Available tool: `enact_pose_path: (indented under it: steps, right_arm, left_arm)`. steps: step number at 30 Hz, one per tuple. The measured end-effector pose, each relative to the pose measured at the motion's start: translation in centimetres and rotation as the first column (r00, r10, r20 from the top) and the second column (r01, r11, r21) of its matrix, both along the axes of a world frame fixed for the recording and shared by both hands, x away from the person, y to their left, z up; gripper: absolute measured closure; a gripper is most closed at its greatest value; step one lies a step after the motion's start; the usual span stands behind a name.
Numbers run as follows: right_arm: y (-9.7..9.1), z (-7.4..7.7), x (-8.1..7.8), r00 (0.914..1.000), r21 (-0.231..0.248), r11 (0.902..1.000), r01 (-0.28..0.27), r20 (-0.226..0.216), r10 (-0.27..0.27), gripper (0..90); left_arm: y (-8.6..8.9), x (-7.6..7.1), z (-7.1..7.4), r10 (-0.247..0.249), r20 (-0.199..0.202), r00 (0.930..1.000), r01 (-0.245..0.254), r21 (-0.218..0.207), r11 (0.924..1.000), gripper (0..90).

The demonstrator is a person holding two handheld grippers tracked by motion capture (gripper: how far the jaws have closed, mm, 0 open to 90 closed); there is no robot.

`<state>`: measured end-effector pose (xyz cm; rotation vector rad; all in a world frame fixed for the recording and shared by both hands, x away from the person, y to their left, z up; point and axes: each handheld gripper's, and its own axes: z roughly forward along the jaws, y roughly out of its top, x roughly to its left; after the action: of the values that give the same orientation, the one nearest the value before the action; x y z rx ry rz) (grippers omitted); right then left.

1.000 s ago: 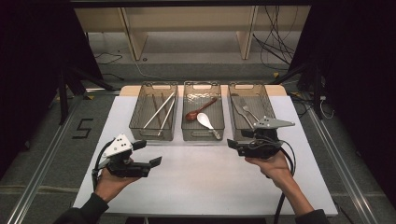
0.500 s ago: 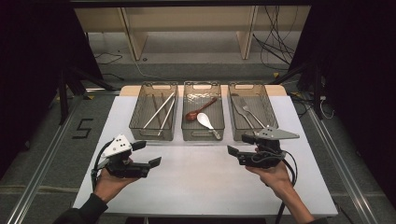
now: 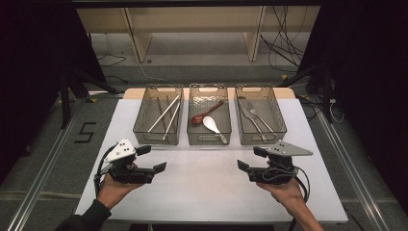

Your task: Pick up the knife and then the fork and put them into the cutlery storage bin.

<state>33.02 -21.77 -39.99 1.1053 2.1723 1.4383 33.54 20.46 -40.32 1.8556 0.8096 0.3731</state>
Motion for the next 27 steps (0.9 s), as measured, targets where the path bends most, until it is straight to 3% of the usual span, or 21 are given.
enact_pose_path:
  steps: [9, 27]
  right_arm:
    - [-0.32, -0.28, -0.63, 1.0, -0.011, 0.9999, 0.004, 0.006, -0.004, 20.8]
    - [-0.73, -0.1, -0.72, 0.9994, -0.001, 0.9997, 0.024, 0.025, -0.024, 20.6]
  left_arm:
    - [0.07, -0.06, 0.1, -0.004, -0.008, 1.0, 0.004, -0.025, 0.9997, 15.5]
    - [0.03, -0.02, 0.05, -0.008, -0.004, 1.0, 0.008, -0.017, 0.9998, 15.5]
